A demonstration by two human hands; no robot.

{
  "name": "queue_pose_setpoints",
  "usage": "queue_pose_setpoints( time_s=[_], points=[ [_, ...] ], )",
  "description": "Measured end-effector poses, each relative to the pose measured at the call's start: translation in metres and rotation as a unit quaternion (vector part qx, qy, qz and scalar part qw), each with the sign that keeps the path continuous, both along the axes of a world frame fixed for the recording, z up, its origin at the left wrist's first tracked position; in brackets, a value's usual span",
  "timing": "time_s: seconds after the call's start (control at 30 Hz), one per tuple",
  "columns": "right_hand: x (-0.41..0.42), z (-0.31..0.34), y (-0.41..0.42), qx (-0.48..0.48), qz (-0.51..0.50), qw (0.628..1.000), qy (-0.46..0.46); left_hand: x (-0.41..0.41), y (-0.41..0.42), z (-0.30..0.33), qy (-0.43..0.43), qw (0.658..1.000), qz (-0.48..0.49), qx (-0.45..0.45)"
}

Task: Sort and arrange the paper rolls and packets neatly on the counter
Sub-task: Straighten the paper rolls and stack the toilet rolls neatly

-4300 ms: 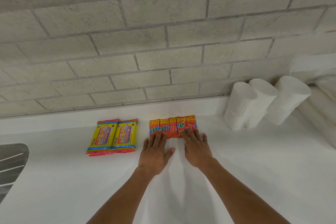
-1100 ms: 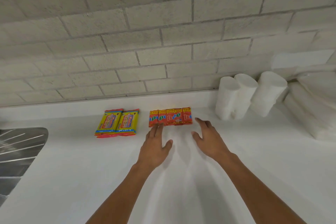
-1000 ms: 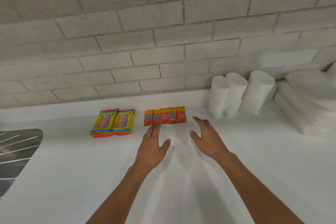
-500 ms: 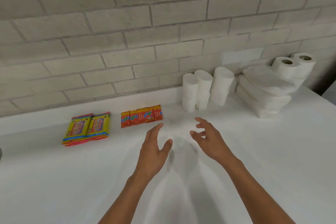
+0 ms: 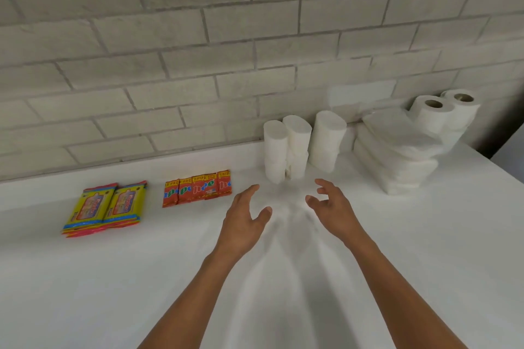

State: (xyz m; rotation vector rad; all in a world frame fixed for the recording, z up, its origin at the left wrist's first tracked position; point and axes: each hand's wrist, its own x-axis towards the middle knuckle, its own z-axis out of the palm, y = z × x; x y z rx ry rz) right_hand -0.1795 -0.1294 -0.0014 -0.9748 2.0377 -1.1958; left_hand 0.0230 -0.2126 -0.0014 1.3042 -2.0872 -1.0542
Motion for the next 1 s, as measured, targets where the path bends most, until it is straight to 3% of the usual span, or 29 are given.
queue_pose_setpoints(
  time_s=[0.27,0.47,0.83,1.0],
  points=[
    [-0.103,0.006,-0.037,-0.008,-0.038,0.999,-0.01,-0.064,-0.03,0.005,-0.015,0.997,0.071,0.018],
    [-0.153,0.001,-0.074,0.021,-0.004,1.0,-0.013,-0.104,-0.057,0.005,-0.044,0.992,0.115,0.023],
    [-0.185,-0.029,-0.13,0.032,0.092,0.995,-0.033,-0.155,-0.094,-0.02,-0.024,0.986,0.149,0.069],
    [-0.177,-0.048,-0.149,-0.007,0.111,0.993,-0.03,-0.172,-0.102,-0.036,0.016,0.986,0.156,0.059]
  ],
)
